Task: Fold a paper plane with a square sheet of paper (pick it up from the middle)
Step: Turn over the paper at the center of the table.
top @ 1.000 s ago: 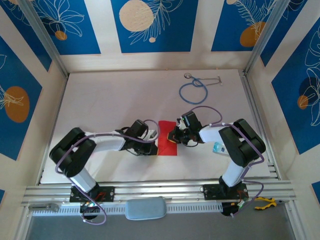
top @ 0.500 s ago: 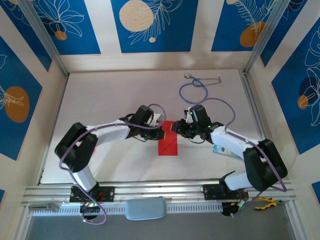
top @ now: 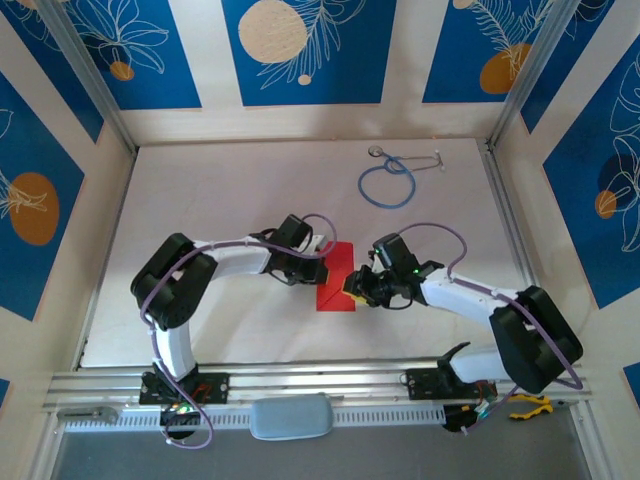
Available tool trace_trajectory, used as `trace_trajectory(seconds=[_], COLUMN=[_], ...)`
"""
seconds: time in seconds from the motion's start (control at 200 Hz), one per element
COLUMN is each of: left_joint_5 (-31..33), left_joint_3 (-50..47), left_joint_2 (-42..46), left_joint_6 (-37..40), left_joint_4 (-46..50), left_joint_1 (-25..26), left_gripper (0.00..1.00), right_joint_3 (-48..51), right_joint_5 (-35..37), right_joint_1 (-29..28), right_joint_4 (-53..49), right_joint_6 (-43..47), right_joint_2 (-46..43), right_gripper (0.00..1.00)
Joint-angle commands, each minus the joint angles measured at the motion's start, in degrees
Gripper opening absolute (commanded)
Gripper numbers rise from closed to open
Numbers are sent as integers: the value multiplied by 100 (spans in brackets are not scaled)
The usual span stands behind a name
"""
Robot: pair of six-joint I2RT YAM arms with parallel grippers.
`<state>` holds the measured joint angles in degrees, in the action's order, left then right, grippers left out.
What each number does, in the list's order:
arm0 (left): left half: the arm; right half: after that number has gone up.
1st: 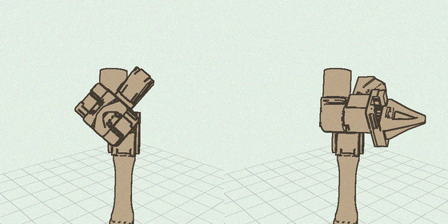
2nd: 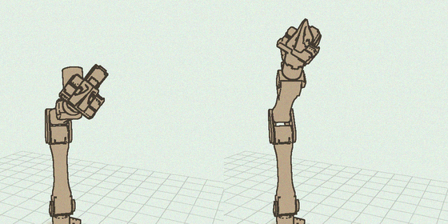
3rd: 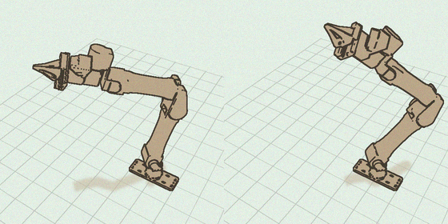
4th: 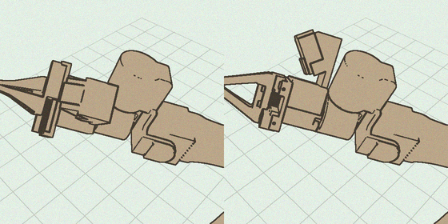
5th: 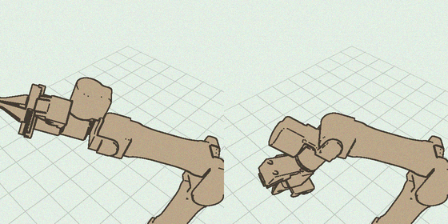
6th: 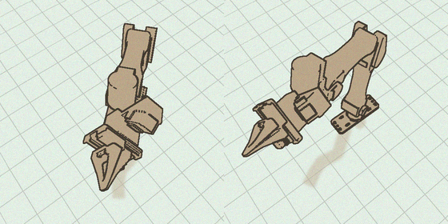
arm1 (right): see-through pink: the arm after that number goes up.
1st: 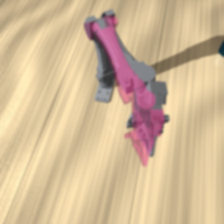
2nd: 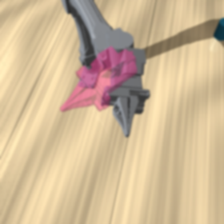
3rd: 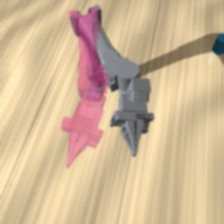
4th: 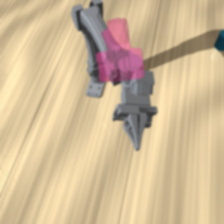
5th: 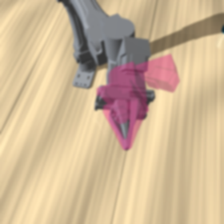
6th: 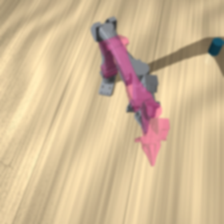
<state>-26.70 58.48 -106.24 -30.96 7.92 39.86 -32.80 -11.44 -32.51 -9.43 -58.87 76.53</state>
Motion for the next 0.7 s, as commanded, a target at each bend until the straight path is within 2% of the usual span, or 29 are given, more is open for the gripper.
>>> trace_trajectory(seconds=[0.0, 0.375, 0.515, 0.695], left_joint_5=[-199, -317, -299, -183], left_joint_3=[-263, -450, -480, -543], left_joint_2=[-132, -134, -100, -45], left_joint_6=[-8, -299, -431, -572], left_joint_4=[-171, -449, -510, -567], left_joint_1=[-59, -58, -59, -58], left_gripper=[4, 4, 4, 4], right_joint_3=[99, -3, -90, -77], right_joint_5=[-105, 73, 342, 175], right_joint_1=[-95, -212, -272, -287], right_joint_4=[-71, -263, -533, 7], right_joint_6=[-282, -332, -344, -234], right_joint_2=[192, 546, 647, 809], right_gripper=[34, 35, 35, 40])
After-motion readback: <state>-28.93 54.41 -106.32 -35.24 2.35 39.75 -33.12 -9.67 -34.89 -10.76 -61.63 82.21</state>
